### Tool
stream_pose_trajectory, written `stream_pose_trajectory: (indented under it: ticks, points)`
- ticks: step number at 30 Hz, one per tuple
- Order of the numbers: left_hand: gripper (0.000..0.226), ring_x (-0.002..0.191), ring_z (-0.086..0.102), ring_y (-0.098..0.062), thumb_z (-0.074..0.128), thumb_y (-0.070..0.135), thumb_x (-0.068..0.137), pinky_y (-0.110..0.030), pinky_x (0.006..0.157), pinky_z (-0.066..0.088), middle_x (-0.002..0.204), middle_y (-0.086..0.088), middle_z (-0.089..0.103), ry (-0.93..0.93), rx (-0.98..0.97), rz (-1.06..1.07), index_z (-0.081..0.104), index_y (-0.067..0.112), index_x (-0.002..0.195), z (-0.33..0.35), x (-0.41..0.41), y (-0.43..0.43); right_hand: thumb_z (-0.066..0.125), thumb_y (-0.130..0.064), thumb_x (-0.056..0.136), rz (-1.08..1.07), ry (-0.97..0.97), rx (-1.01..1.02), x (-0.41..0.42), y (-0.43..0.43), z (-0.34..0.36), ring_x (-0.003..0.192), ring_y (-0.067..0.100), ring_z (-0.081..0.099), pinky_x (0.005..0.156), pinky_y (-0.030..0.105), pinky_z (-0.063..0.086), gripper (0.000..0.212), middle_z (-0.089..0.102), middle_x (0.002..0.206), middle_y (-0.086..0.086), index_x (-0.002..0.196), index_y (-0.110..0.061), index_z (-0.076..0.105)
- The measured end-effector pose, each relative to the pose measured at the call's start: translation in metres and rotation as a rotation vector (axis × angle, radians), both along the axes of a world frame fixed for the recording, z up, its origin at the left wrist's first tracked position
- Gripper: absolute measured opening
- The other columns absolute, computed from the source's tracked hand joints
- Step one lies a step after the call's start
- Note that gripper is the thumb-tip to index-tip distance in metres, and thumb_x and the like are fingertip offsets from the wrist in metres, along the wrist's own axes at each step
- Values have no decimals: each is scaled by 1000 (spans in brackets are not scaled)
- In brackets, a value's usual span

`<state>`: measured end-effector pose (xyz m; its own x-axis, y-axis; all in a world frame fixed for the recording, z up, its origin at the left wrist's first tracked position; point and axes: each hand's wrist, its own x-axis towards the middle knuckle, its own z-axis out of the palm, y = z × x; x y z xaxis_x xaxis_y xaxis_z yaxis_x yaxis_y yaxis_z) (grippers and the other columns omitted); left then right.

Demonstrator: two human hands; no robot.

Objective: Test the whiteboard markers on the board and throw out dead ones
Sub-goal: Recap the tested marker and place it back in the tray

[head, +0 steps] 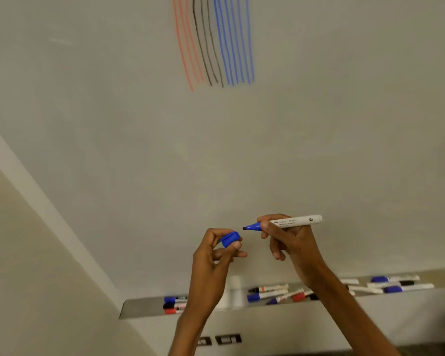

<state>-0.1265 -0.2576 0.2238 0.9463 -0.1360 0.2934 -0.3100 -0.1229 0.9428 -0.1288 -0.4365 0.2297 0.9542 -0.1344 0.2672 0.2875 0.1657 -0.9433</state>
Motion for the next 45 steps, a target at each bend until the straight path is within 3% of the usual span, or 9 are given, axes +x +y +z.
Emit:
stream_pose_trajectory:
  ticks: [8,13,19,25,32,36,40,43,45]
  points:
    - [17,84,74,-12,69,24,90,-16,82,52,100,16,73,91,129,-50,65,25,107,-33,-30,7,81,-30,80,21,107,-8,-32,20,-45,44,17,54,40,20,46,31,68,68,11,91,-2,73]
    - [14,81,73,-6,64,32,92,-12,78,51,95,24,72,137,194,-80,63,33,106,-52,-42,9,71,-25,79,-35,215,13,-46,29,-69,42,15,53,40,21,44,24,66,62,10,87,-3,73]
    - [16,83,72,-3,62,23,96,-11,76,51,95,26,71,138,186,-76,62,38,103,-77,-44,6,69,-23,82,-147,322,106,-54,45,-97,46,16,57,42,20,45,26,65,61,11,89,2,72]
    - [25,85,70,0,61,16,97,-12,69,51,95,28,71,95,167,-57,63,40,104,-93,-30,18,69,-12,88,-184,414,149,-37,60,-111,44,19,59,41,22,45,15,66,61,13,81,1,70]
    - [41,97,64,7,60,9,98,-7,81,47,100,39,64,34,250,-42,58,48,107,-122,8,37,68,-14,90,-242,512,208,-7,88,-128,41,16,55,40,21,43,21,62,56,8,80,5,67]
    - [41,98,61,14,59,12,98,-4,85,45,100,38,60,41,316,-80,54,50,112,-142,32,52,69,-19,89,-253,634,214,11,100,-142,38,13,49,39,20,41,23,58,52,3,76,-1,66]
    - [26,94,64,9,63,26,96,-10,82,52,108,25,64,91,402,-160,59,41,117,-172,62,77,72,-33,83,-146,756,149,31,106,-164,42,14,53,41,21,42,33,62,59,7,84,0,69]
    - [23,92,60,9,66,32,94,-27,92,54,108,19,66,189,491,-156,63,37,116,-204,79,93,69,-47,76,-71,882,97,49,108,-189,53,16,61,48,22,45,46,73,81,9,97,-6,71]
    - [23,97,58,4,67,31,93,-32,97,51,110,13,68,234,516,-131,67,31,116,-224,88,100,65,-48,84,-69,925,137,60,101,-206,64,18,63,52,23,46,41,75,92,9,102,-12,72]
